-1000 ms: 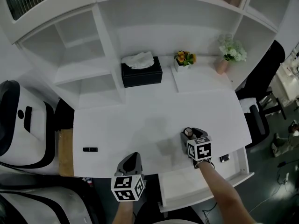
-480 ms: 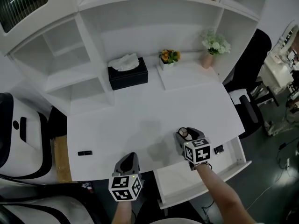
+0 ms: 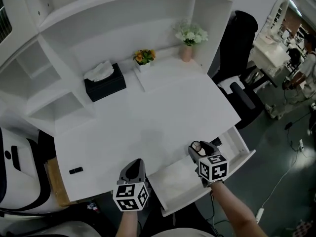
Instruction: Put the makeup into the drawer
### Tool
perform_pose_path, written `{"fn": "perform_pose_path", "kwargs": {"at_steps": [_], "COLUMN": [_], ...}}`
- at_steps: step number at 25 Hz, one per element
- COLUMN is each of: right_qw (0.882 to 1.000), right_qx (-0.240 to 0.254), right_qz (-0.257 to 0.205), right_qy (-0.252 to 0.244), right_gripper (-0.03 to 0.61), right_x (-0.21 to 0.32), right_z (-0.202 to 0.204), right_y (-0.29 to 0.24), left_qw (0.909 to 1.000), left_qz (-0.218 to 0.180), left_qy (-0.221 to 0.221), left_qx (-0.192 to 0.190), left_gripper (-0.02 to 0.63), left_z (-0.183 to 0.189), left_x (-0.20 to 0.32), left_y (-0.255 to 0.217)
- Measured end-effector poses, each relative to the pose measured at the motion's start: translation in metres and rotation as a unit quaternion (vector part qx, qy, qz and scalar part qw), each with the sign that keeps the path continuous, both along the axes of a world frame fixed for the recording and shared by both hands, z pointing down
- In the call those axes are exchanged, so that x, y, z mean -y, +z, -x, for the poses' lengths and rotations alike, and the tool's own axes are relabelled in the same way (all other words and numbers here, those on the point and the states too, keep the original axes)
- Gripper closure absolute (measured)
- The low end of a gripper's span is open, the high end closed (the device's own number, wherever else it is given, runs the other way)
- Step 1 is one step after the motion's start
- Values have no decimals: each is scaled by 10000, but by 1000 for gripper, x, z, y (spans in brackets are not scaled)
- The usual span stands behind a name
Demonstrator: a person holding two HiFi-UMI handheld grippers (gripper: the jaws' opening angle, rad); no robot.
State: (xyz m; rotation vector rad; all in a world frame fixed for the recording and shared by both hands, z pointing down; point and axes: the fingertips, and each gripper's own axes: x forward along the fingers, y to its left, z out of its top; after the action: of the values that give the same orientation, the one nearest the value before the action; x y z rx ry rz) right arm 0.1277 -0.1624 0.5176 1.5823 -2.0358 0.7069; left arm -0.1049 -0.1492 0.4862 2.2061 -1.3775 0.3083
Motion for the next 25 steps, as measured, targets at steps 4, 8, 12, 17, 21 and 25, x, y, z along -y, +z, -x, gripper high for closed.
{"fn": "perform_pose_path", "kwargs": {"at_steps": [4,8,12,17,21,25], "right_qw": [9992,9978,9969,9970,9963,9949], "right_qx": [18,15,24,-43,-97,-165], "right_qz": [90,208,341,582,815,992], "right_qy": [385,629,704,511,261,31], "right_gripper": [350,350,350,350,350,350], "right_x": [-28,-49,-63,-65,-59,-50], "right_z": [-32,-55,-69,-74,-69,-60], "right_y": [6,15,27,47,68,87], "left_qw": [9993,9976,9962,9965,9978,9987], "left_qz": [15,24,-25,-12,40,98], "left_qy": [381,697,868,824,634,437], "left_qx": [0,15,43,136,189,230], "left_gripper": [611,611,611,611,611,611], "left_z": [-31,-60,-81,-89,-85,-76], "left_x": [-4,-8,-10,-14,-17,-20], "left_y": [1,0,-4,-3,-1,5]}}
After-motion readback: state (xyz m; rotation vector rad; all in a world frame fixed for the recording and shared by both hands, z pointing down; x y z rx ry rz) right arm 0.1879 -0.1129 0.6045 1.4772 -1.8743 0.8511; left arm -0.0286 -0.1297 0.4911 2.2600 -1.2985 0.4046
